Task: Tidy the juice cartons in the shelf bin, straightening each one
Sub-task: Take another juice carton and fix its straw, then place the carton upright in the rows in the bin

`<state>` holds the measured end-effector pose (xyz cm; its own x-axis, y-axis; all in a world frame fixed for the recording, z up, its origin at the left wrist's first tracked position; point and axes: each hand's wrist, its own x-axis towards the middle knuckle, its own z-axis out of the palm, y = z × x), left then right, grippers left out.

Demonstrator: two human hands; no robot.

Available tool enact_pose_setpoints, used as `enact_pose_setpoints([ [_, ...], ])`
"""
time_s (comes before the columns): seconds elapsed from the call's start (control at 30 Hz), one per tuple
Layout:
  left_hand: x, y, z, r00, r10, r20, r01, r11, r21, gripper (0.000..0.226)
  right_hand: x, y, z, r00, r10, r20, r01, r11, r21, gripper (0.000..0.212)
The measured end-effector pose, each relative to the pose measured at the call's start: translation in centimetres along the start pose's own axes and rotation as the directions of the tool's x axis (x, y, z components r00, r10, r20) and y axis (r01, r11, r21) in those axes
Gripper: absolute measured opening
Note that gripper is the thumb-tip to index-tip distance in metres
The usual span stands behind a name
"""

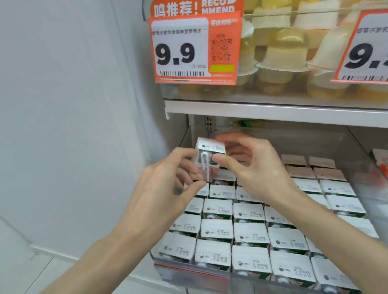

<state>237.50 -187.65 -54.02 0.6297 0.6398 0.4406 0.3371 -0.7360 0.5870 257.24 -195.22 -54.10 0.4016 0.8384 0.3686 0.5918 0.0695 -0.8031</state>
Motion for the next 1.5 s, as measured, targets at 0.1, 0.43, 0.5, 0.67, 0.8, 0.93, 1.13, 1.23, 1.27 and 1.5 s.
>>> enact_pose_setpoints([
  [0.1,-0.6,0.0,0.5,0.999,0.04,0.004,-0.04,0.998,0.043,0.038,0.6,0.0,0.5,1.0,0.012,0.027,-0.01,0.996,-0.086,0.039],
  [0.43,-0.3,-0.3,0.5,0.998,0.062,-0.028,-0.062,0.998,-0.008,0.017,1.2,2.2,2.1,0.945,-0.005,0.328,0.159,0.882,-0.444,0.034],
  [0.5,-0.4,-0.3,0.5,0.997,0.069,-0.03,-0.069,0.998,-0.009,0.017,1.2,2.3,1.5,0.934,0.008,0.356,0.183,0.848,-0.497,0.035],
  [0.67,-0.4,-0.3,0.5,0.998,0.054,-0.016,-0.054,0.999,-0.005,0.016,1.4,2.0,-1.6,0.945,0.109,0.31,0.116,0.772,-0.625,0.034],
  [0.8,-0.3,0.0,0.5,0.999,0.037,-0.018,-0.037,0.999,-0.024,0.015,1.6,1.8,-2.2,0.935,0.163,0.316,0.1,0.732,-0.673,0.04],
  [0.93,-0.3,0.1,0.4,0.999,0.031,-0.028,-0.032,0.999,-0.016,0.017,2.0,1.9,-2.1,0.916,0.192,0.353,0.095,0.75,-0.655,0.047],
  [1.13,-0.4,0.4,0.3,1.0,0.009,-0.013,-0.009,1.0,0.024,0.019,1.3,2.2,-2.8,0.928,0.101,0.36,0.109,0.847,-0.52,0.037],
  [1.23,-0.2,0.7,0.2,1.0,-0.03,0.0,0.03,0.999,0.022,0.02,0.2,1.0,-4.3,0.956,0.061,0.288,0.049,0.933,-0.357,0.036],
  [1.27,-0.1,0.8,0.2,0.999,-0.034,0.006,0.034,0.999,0.024,0.02,-0.2,0.7,-4.8,0.968,0.041,0.248,0.037,0.952,-0.303,0.038],
  [1.5,0.7,2.8,1.8,0.976,-0.068,0.207,0.044,0.992,0.118,0.076,-4.1,-0.4,-7.3,0.994,0.061,0.089,-0.065,0.997,0.045,0.035],
])
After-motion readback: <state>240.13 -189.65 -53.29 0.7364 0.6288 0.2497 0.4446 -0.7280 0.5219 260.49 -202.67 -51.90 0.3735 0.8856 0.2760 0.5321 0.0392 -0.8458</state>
